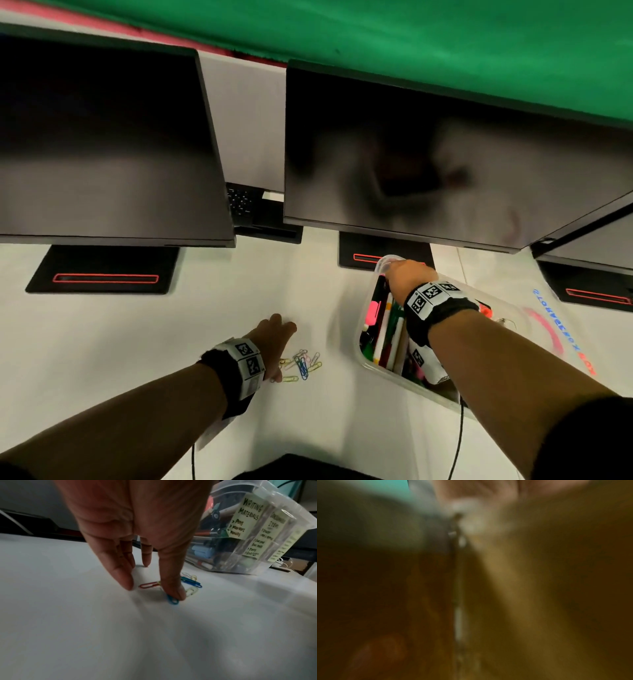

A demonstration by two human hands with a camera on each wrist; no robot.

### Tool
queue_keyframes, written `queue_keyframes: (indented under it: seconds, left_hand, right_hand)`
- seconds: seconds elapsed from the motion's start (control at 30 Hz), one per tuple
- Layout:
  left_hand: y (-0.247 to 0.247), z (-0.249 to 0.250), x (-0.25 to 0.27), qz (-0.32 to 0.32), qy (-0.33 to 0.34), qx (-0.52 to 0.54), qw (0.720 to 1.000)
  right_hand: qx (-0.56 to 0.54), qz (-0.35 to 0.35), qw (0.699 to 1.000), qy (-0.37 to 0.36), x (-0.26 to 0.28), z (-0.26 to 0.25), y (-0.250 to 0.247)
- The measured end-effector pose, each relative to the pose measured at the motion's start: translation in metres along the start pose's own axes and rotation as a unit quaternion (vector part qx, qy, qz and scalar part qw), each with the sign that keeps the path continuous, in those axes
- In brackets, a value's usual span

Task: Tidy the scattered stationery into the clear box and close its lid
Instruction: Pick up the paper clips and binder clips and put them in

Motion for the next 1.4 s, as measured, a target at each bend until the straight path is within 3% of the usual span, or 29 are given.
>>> queue_keyframes:
  seconds: [0.1,0.37,0.7,0.9,1.13,1.2,1.4]
  left_hand:
    - [0.0,0.002,-0.001,0.01,-0.002,0.018,1.0]
    - [0.0,0.011,-0.004,0.013,0.006,0.037,0.999]
    - [0.0,0.012,-0.002,0.021,0.007,0.056,0.998]
    - [0.003,0.012,0.002,0.03,0.01,0.062,0.998]
    - [0.004,0.012,0.002,0.036,0.013,0.059,0.998]
    - [0.004,0.012,0.002,0.04,0.013,0.062,0.997]
    - [0.006,0.019,-0.006,0.051,0.017,0.071,0.996]
  right_hand:
    - [0.001,0.0,1.0,-0.01,-0.001,0.0,0.002]
    - [0.049,-0.109,0.992,0.025,-0.005,-0.005,-0.002]
    - [0.077,-0.131,0.987,0.053,-0.002,-0.004,0.001]
    - [0.054,-0.104,0.992,0.036,-0.005,-0.006,0.007]
    - [0.058,-0.023,0.997,-0.037,0.005,-0.009,0.004]
    - [0.067,-0.034,0.997,-0.03,0.011,-0.006,0.001]
    - [-0.038,0.112,0.993,-0.001,0.035,0.036,-0.027]
Point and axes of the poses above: each hand's wrist, its own x-axis away from the middle knuckle, its own y-axis out of the palm, z = x × y, the point moved 5 cm from there along -x, towards the middle knuckle, and after that the axes turned 9 degrees about y, right-handed, at the moved point
